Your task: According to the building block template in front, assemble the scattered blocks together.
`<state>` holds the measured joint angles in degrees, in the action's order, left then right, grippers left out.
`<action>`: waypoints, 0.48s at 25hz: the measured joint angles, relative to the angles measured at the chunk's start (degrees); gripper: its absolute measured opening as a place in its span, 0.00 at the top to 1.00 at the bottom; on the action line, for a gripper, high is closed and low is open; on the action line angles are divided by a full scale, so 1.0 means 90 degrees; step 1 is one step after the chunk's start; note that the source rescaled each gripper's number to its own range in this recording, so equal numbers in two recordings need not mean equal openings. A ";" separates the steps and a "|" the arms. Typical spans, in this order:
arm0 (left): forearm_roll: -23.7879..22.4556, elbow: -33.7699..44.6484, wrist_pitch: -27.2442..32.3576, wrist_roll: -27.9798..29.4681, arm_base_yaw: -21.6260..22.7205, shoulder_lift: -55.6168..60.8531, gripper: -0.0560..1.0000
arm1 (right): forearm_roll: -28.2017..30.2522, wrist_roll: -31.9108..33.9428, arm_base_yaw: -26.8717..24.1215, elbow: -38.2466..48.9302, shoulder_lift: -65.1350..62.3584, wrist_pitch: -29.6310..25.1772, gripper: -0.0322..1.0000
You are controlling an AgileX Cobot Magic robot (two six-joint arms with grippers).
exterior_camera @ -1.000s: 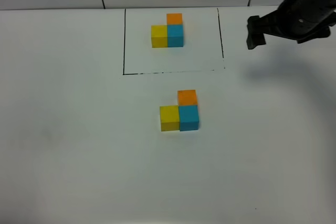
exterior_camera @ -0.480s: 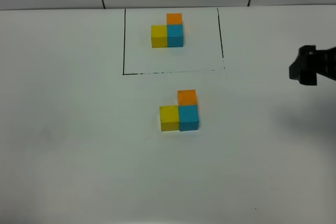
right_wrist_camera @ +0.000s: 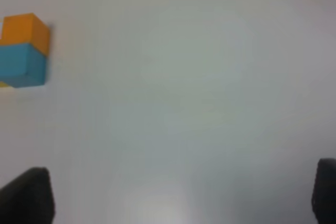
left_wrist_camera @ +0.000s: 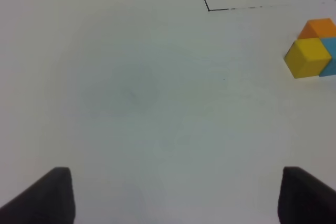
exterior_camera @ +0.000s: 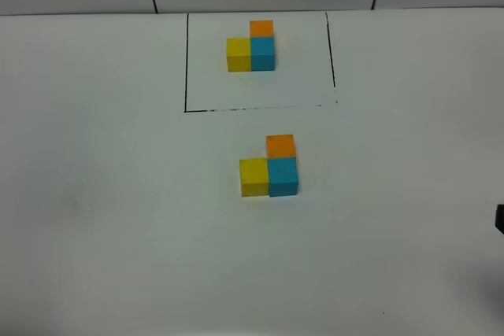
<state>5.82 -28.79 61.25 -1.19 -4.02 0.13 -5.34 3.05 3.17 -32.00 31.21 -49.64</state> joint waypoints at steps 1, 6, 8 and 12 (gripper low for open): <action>0.0000 0.0000 0.0000 0.0000 0.0000 0.0000 0.20 | 0.0000 0.0000 0.0000 0.0076 -0.0317 -0.0092 0.00; 0.0000 0.0000 0.0000 0.0000 0.0000 0.0000 0.20 | 0.0015 0.0017 0.0000 0.0196 -0.1375 -0.0631 0.00; 0.0000 0.0000 0.0000 0.0000 0.0000 0.0000 0.20 | 0.0015 0.0017 0.0000 0.0196 -0.1602 -0.0892 0.00; 0.0000 0.0000 0.0000 0.0000 0.0000 0.0000 0.20 | 0.0017 -0.0022 0.0000 0.0217 -0.1953 -0.1059 0.00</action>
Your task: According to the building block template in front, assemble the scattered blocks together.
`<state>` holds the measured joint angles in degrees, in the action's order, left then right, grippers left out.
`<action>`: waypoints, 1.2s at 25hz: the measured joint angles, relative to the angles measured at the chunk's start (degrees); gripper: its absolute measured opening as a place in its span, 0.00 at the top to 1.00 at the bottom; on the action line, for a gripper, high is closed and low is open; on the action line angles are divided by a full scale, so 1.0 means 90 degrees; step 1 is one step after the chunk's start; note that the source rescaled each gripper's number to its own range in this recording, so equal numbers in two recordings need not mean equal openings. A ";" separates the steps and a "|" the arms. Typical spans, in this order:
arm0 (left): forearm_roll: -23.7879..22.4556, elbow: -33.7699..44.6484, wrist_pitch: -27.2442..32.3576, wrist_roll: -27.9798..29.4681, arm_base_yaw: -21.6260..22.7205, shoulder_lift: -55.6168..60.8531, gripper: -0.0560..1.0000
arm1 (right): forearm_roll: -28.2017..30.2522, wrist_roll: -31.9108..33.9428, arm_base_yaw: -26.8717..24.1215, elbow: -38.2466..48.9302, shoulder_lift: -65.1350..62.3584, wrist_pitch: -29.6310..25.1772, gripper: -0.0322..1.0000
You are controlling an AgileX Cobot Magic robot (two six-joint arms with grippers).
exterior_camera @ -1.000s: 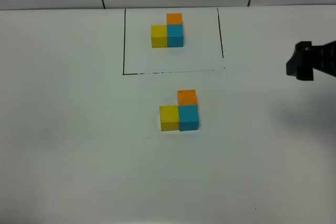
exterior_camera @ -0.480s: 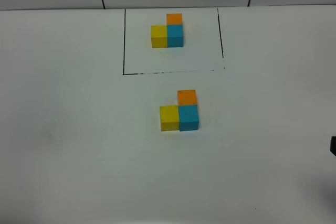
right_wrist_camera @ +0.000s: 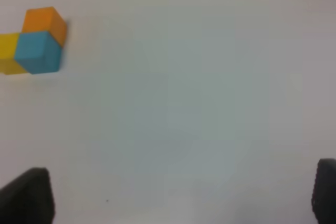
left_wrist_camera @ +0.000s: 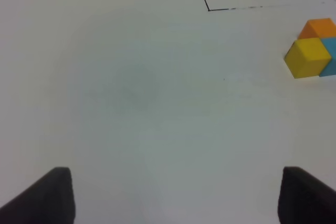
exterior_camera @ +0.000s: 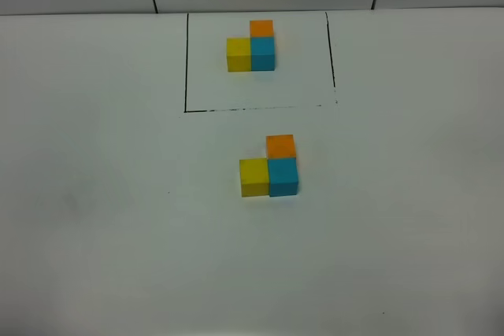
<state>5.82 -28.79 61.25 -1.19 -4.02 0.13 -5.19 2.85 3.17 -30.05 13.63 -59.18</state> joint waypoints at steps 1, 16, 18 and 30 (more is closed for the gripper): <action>0.0000 0.0000 0.0000 0.0000 0.0000 0.0000 0.20 | 0.0000 -0.0055 0.0000 0.0037 -0.0085 0.0006 0.00; 0.0000 0.0000 0.0000 0.0000 0.0000 0.0000 0.20 | 0.0000 -0.0151 0.0000 0.0168 -0.1348 -0.0120 0.07; 0.0000 0.0000 0.0000 0.0000 0.0000 0.0000 0.20 | 0.0000 -0.0151 0.0000 0.0168 -0.1415 -0.0120 0.12; 0.0000 0.0000 0.0000 0.0000 0.0000 0.0000 0.20 | -0.0074 -0.0169 0.0000 0.0168 -0.1423 -0.0120 0.57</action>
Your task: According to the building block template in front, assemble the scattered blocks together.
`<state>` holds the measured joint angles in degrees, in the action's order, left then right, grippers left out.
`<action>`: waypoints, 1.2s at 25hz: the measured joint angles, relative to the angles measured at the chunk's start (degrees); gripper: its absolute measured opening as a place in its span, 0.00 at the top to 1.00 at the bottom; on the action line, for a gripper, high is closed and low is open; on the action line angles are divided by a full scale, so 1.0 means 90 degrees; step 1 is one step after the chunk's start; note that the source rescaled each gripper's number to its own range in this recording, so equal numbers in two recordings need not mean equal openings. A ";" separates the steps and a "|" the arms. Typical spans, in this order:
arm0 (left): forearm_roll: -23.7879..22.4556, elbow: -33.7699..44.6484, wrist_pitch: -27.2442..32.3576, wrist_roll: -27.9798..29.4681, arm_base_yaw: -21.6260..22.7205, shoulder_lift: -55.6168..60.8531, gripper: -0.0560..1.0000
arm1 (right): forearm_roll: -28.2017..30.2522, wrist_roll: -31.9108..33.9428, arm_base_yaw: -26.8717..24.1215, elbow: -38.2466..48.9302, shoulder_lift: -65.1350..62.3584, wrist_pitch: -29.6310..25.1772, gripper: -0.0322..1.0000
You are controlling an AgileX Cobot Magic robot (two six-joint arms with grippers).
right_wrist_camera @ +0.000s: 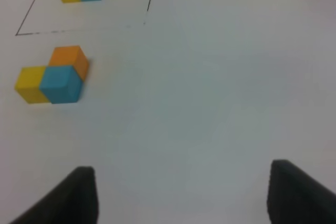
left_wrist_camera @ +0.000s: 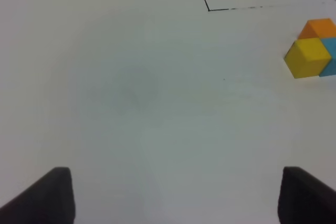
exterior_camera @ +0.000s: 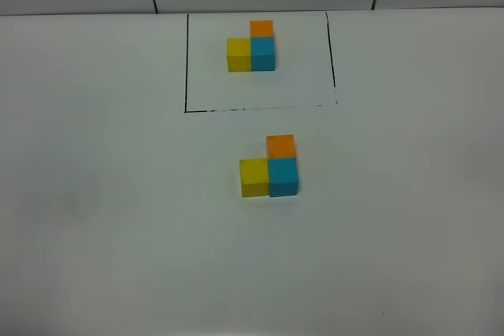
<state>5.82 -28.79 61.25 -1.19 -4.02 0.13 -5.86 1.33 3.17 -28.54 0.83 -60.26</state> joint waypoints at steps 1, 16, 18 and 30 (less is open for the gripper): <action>0.0000 0.0000 0.0000 0.0000 0.0000 0.0000 0.20 | -0.0006 0.0000 -0.0008 0.0000 0.0000 0.0000 0.60; 0.0000 0.0000 0.0000 0.0000 0.0000 0.0000 0.20 | -0.0032 0.0018 -0.0731 0.0000 0.0000 0.0000 0.78; 0.0000 0.0000 0.0000 0.0000 0.0000 0.0000 0.20 | -0.0027 0.0032 -0.0753 0.0000 0.0000 0.0000 0.78; 0.0000 0.0000 0.0000 0.0000 0.0000 0.0000 0.20 | -0.0038 0.0046 -0.0744 0.0000 0.0000 0.0000 0.78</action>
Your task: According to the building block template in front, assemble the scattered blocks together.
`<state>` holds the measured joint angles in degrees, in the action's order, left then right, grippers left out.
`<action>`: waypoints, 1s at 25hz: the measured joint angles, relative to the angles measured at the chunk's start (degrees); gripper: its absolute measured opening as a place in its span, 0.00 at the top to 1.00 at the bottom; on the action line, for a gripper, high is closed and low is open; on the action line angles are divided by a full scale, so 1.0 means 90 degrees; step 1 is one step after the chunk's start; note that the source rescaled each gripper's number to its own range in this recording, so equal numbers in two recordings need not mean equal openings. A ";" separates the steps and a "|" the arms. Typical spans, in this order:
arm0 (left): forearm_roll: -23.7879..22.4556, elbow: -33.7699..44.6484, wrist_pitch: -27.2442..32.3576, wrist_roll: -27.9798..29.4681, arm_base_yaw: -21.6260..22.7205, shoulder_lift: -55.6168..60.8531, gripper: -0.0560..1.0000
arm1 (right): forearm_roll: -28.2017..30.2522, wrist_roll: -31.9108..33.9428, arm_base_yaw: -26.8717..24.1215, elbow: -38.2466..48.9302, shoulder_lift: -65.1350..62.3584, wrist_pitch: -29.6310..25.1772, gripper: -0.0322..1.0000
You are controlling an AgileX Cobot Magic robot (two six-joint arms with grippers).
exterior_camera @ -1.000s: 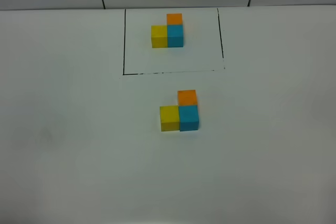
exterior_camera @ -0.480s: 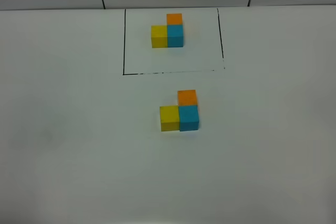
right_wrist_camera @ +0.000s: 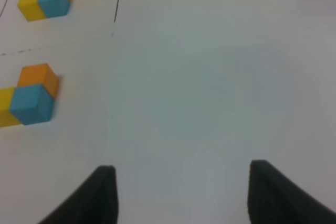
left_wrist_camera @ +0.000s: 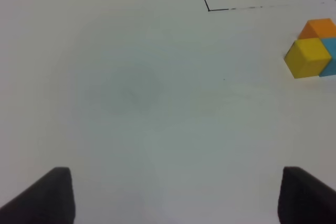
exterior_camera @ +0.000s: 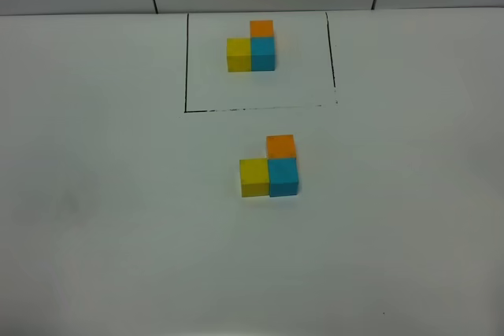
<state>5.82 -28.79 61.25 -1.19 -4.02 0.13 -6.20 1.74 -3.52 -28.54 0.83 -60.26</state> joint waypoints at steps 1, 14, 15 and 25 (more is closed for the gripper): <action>0.0000 0.0000 0.0000 0.0000 0.0000 0.0000 0.20 | 0.0000 0.0000 0.0033 0.0000 0.0000 0.0000 0.78; 0.0000 0.0000 0.0000 0.0000 0.0000 0.0000 0.20 | 0.0000 0.0000 0.0135 0.0000 0.0000 0.0000 0.78; 0.0000 0.0000 0.0000 0.0000 0.0000 0.0000 0.20 | 0.0000 0.0000 0.0135 0.0000 0.0000 0.0000 0.78; 0.0000 0.0000 0.0000 0.0000 0.0000 0.0000 0.20 | 0.0000 0.0000 0.0135 0.0000 0.0000 0.0000 0.78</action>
<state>5.82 -28.79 61.25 -1.19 -4.02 0.13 -6.20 1.74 -2.30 -28.54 0.83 -60.26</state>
